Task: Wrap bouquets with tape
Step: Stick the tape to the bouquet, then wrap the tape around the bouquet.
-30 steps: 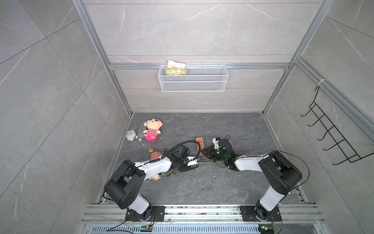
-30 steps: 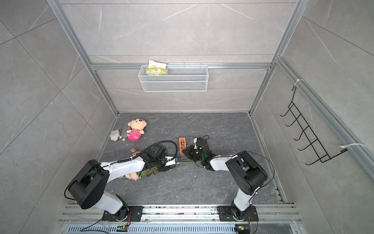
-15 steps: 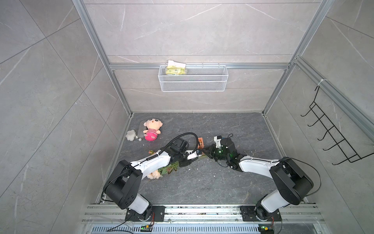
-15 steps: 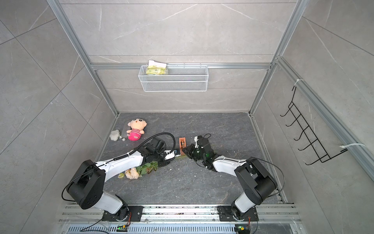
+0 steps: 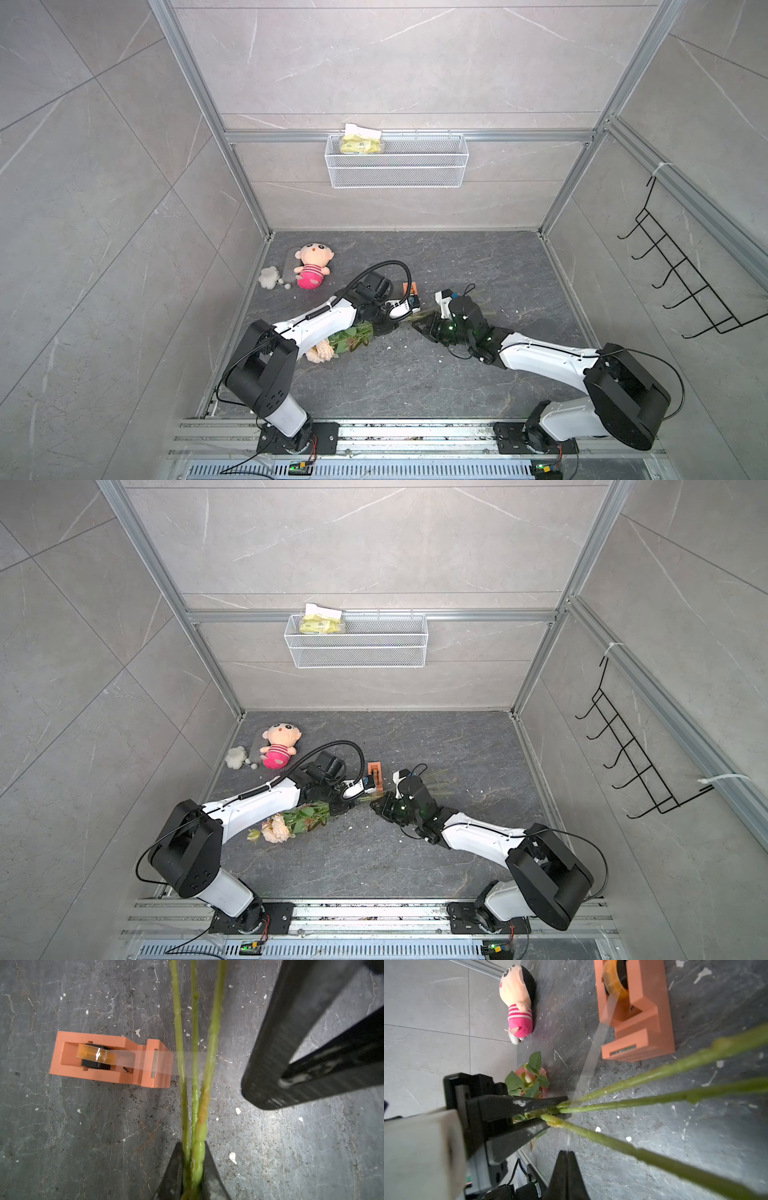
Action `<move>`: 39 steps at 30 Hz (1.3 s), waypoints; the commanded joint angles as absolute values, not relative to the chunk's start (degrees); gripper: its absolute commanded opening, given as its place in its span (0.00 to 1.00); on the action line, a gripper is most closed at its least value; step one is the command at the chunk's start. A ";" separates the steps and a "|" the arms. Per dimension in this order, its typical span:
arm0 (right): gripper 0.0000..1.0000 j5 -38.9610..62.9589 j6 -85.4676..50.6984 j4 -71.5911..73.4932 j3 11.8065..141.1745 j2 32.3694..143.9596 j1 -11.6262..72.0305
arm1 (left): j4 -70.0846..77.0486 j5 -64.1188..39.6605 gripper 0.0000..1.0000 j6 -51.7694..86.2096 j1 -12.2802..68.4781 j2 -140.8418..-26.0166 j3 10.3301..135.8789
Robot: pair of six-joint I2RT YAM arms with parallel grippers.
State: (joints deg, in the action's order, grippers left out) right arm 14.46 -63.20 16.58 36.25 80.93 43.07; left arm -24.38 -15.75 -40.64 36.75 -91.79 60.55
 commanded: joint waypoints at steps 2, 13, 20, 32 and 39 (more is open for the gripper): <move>0.00 13.07 -62.14 14.72 33.02 81.07 47.01 | -27.48 -18.76 0.00 -38.81 36.71 -91.17 63.33; 0.22 13.28 -52.52 10.83 32.84 80.63 49.13 | -26.97 -21.88 0.00 -38.76 36.76 -89.16 61.45; 0.34 16.68 -37.23 -4.93 34.01 68.91 49.23 | -27.09 -21.19 0.00 -39.09 36.72 -90.70 61.35; 0.74 -0.50 -15.45 -37.89 52.98 53.97 42.61 | -25.17 -20.76 0.00 -41.60 36.79 -89.77 59.68; 0.79 14.46 -4.92 -45.45 73.01 78.68 32.03 | -18.07 -18.29 0.00 -46.33 37.28 -85.10 54.04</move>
